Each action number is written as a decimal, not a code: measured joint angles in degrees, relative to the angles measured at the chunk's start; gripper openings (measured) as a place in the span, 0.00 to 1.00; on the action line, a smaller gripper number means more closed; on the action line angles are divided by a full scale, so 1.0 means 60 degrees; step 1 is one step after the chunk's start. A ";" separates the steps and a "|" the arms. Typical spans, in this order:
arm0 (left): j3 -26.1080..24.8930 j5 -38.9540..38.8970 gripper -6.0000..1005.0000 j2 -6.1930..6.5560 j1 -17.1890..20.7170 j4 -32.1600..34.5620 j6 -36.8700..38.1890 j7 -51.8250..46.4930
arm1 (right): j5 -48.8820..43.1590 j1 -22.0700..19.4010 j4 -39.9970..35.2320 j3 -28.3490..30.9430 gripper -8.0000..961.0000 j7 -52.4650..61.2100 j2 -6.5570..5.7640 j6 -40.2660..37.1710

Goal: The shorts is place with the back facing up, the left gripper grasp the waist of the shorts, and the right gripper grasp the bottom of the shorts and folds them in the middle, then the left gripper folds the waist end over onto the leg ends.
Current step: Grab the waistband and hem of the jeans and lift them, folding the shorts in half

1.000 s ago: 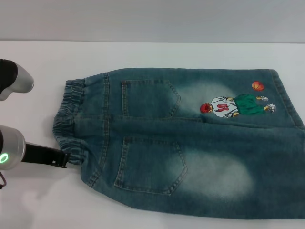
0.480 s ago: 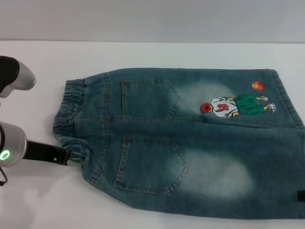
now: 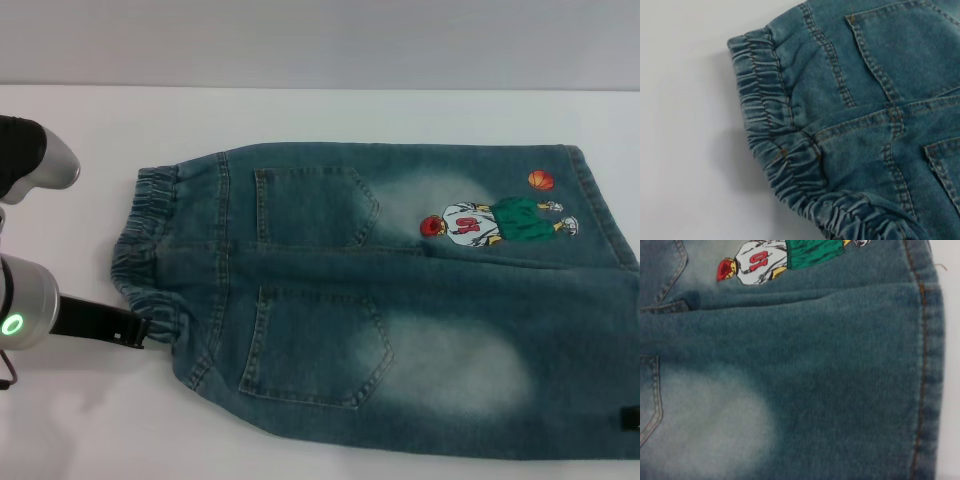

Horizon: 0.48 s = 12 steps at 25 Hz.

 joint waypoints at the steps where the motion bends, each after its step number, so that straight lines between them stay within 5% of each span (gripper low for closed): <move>1: 0.0000 -0.0001 0.05 0.0000 -0.0005 0.0024 0.0000 0.0001 | -0.0027 -0.0052 0.0142 0.0010 0.76 0.0049 -0.0002 -0.0008; 12: 0.0023 -0.0008 0.05 0.0000 -0.0005 0.0096 -0.0034 0.0003 | -0.0287 -0.0306 0.0590 -0.0180 0.76 0.0291 -0.0007 -0.0044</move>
